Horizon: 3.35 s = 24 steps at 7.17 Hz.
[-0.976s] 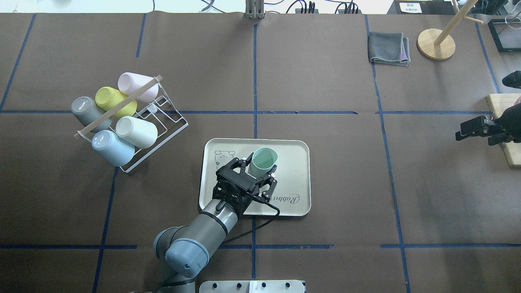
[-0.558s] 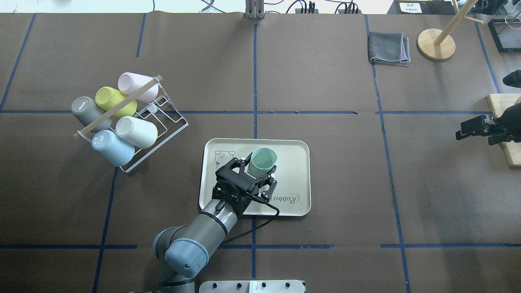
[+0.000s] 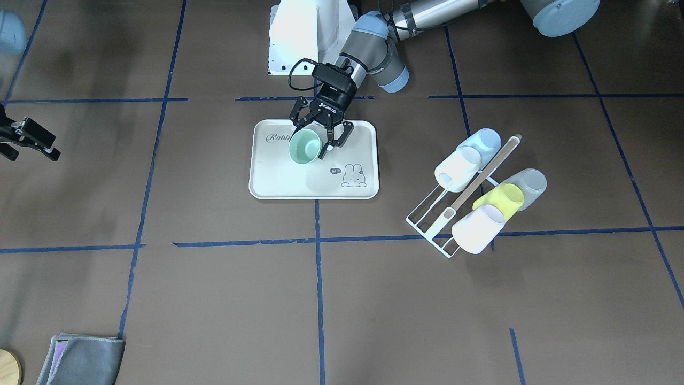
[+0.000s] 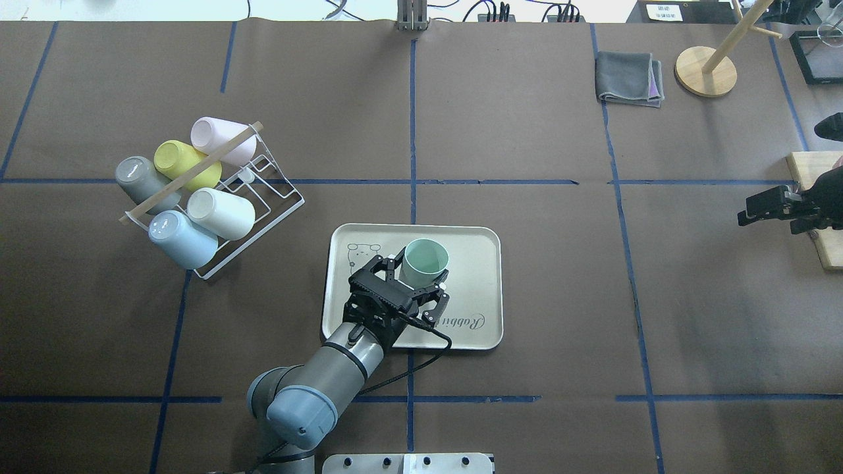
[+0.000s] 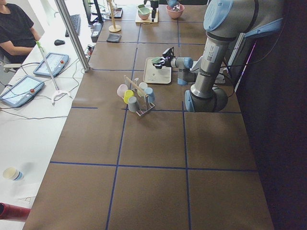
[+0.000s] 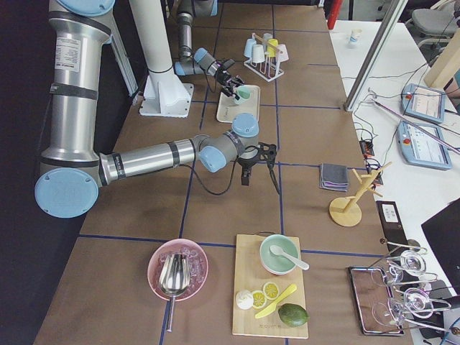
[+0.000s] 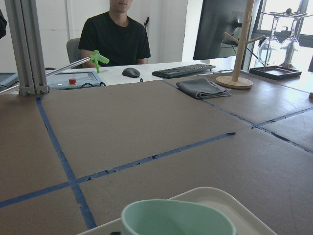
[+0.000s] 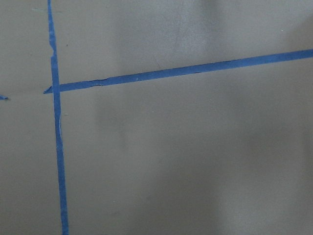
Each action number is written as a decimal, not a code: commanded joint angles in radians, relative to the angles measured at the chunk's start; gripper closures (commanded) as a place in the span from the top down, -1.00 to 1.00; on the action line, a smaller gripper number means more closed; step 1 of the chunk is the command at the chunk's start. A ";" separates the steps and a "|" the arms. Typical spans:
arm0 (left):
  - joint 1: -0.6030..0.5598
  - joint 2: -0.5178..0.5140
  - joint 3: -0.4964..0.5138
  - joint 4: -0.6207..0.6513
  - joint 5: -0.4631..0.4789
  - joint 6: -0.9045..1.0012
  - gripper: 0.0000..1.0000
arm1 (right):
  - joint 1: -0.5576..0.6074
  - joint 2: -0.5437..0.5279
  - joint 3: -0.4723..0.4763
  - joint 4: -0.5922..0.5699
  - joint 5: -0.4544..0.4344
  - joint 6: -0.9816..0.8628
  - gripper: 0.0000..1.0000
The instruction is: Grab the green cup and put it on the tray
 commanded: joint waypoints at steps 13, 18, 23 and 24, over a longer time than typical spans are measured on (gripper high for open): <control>-0.188 0.122 -0.486 0.453 -0.150 0.115 0.98 | 0.051 0.005 -0.006 -0.011 0.015 -0.050 1.00; -0.583 0.297 -0.517 0.569 -0.605 0.089 0.98 | 0.153 -0.040 -0.019 -0.018 0.017 -0.228 1.00; -1.214 0.544 -0.424 0.780 -1.388 0.391 0.98 | 0.289 -0.055 -0.075 -0.067 0.021 -0.478 1.00; -1.260 0.567 -0.422 0.924 -1.388 0.522 0.98 | 0.342 -0.055 -0.075 -0.143 0.059 -0.567 1.00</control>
